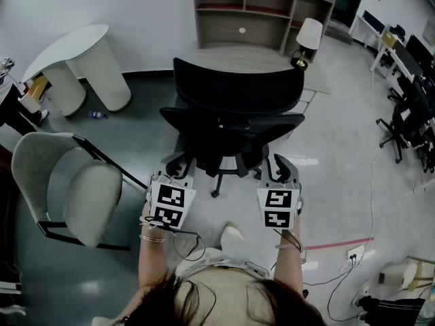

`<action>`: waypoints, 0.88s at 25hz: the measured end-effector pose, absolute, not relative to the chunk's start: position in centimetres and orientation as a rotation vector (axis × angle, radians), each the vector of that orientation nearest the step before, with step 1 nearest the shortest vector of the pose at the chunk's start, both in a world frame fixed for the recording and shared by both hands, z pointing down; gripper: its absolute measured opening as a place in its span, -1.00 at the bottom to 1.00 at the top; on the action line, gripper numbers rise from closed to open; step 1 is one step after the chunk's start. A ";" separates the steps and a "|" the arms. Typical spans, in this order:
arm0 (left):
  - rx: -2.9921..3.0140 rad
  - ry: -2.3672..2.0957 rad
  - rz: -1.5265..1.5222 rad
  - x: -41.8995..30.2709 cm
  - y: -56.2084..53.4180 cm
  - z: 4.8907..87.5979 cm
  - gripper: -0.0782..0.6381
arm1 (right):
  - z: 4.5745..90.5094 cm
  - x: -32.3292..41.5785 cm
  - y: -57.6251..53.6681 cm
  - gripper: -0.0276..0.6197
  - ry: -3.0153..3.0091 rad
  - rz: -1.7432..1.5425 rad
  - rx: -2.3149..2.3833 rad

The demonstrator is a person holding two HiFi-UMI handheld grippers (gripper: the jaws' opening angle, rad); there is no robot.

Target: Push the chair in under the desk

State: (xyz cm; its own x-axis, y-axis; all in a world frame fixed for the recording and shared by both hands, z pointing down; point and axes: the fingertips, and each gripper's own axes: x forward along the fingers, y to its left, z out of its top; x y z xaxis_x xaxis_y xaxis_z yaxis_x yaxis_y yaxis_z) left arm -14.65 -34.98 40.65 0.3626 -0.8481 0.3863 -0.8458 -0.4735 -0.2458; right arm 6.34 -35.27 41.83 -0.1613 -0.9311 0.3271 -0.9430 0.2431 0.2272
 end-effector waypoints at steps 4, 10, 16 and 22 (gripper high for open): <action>-2.594 1.603 -0.748 -15.2 -32.9 40.8 -0.61 | 41.8 5.6 -33.3 -0.65 -2.142 0.069 1.733; -2.600 1.591 -0.730 -15.8 -30.1 40.5 -0.65 | 41.9 5.2 -30.8 -0.67 -2.133 0.105 1.746; -2.634 1.563 -0.726 -16.2 -27.7 40.8 -0.67 | 42.1 4.7 -28.6 -0.70 -2.117 0.114 1.751; -2.645 1.554 -0.722 -16.3 -26.6 40.9 -0.71 | 42.1 4.0 -27.6 -0.74 -2.115 0.085 1.744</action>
